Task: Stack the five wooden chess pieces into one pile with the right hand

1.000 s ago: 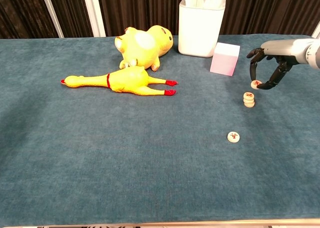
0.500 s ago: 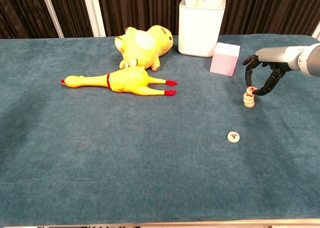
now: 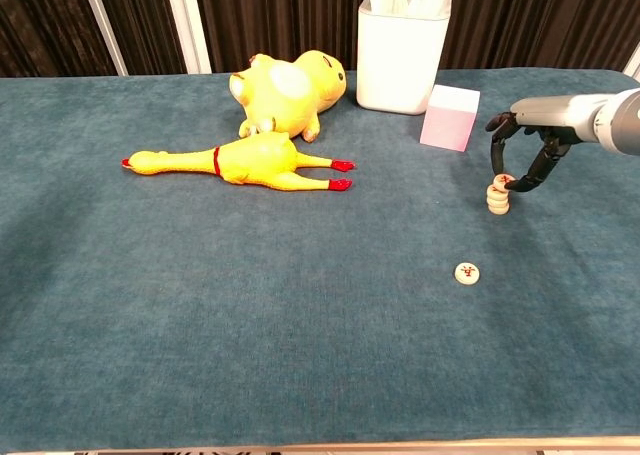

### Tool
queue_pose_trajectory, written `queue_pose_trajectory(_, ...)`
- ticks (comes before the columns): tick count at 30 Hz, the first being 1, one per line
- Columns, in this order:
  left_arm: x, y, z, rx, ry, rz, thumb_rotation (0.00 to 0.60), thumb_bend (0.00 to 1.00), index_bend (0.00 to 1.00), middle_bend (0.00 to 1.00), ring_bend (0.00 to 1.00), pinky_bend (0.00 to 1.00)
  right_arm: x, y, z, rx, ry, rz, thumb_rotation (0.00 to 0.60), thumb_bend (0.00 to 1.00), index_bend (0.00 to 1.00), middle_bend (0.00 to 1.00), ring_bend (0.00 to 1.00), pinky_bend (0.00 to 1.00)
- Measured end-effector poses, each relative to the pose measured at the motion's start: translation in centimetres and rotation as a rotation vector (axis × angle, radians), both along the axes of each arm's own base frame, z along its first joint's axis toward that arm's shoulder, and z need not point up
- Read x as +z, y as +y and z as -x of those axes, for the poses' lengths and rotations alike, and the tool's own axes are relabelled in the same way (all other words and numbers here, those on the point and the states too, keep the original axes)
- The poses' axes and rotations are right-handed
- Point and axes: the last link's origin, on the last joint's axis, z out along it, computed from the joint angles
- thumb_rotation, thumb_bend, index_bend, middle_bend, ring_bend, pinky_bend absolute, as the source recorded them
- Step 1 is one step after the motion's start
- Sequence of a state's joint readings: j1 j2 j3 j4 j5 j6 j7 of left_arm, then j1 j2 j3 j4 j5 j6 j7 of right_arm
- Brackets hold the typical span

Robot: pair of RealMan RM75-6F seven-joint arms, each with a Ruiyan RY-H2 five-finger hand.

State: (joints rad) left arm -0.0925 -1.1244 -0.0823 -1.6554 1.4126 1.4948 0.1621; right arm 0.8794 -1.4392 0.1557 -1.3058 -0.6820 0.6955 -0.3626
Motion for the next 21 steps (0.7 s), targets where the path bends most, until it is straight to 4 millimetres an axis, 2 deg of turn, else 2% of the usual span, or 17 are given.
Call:
queue_pose_trajectory(15, -0.01, 0.01, 0.01, 0.001, 0.002, -0.001, 0.6, 0.82, 0.1, 0.0, 0.0, 0.01, -0.2, -0.06, -0.06, -0.001, -0.002, -0.005, 0.6, 0.41, 0.53, 0.05, 0.02, 0.09)
queue_pose_trajectory(21, 0.0, 0.01, 0.01, 0.001, 0.002, -0.001, 0.6, 0.82, 0.1, 0.0, 0.0, 0.01, -0.26, -0.01, 0.04, -0.001, 0.003, -0.007, 0.6, 0.4, 0.49, 0.06, 0.02, 0.09)
